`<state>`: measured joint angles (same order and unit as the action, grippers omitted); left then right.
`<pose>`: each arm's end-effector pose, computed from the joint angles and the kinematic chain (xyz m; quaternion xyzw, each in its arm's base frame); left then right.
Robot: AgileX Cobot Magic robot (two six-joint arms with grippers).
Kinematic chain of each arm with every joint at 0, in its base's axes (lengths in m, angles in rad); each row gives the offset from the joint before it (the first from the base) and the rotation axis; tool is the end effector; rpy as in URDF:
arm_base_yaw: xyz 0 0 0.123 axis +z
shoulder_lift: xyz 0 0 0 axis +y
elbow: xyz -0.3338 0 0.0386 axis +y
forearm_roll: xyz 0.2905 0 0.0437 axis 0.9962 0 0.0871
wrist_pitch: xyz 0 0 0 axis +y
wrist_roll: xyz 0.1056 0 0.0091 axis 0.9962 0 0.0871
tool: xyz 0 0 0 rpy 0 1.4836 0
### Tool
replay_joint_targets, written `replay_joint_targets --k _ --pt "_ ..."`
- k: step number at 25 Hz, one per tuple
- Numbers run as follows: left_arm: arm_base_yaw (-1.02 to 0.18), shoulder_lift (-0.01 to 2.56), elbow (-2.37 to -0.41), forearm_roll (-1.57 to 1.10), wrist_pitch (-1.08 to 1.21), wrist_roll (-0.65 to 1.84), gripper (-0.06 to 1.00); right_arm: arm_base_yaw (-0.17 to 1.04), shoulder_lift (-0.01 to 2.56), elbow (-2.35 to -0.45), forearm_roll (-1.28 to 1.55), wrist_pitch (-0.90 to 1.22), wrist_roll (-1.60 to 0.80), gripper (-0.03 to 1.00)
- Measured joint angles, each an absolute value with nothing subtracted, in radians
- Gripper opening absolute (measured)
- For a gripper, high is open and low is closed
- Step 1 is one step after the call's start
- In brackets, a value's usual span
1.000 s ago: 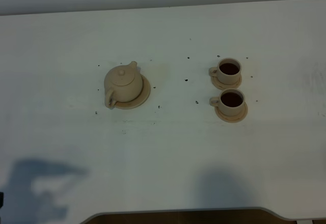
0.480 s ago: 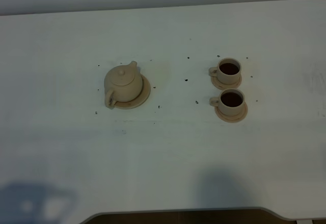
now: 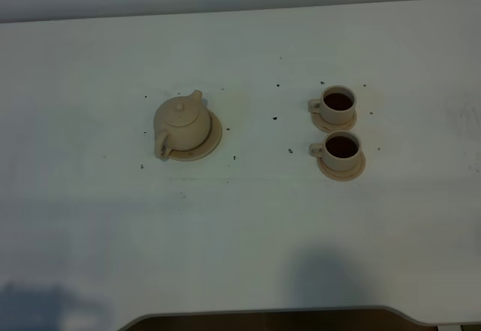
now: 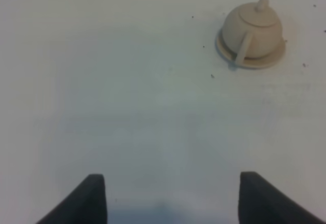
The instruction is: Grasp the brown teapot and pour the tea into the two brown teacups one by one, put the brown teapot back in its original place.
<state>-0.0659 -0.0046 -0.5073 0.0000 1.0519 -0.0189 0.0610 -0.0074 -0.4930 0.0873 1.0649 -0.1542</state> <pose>-0.0068 0.0005 0.2940 0.0199 0.8476 -0.0225 0.5299 -0.0068 0.0077 0.2883 -0.0934 0.8483 0.0194 0.5209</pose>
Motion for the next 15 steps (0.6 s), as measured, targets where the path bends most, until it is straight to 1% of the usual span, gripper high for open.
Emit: replay_joint_targets --k 15 --pt "-0.066 -0.003 -0.507 0.000 1.052 -0.019 0.55 0.061 -0.007 -0.493 0.087 1.065 -0.154 0.44"
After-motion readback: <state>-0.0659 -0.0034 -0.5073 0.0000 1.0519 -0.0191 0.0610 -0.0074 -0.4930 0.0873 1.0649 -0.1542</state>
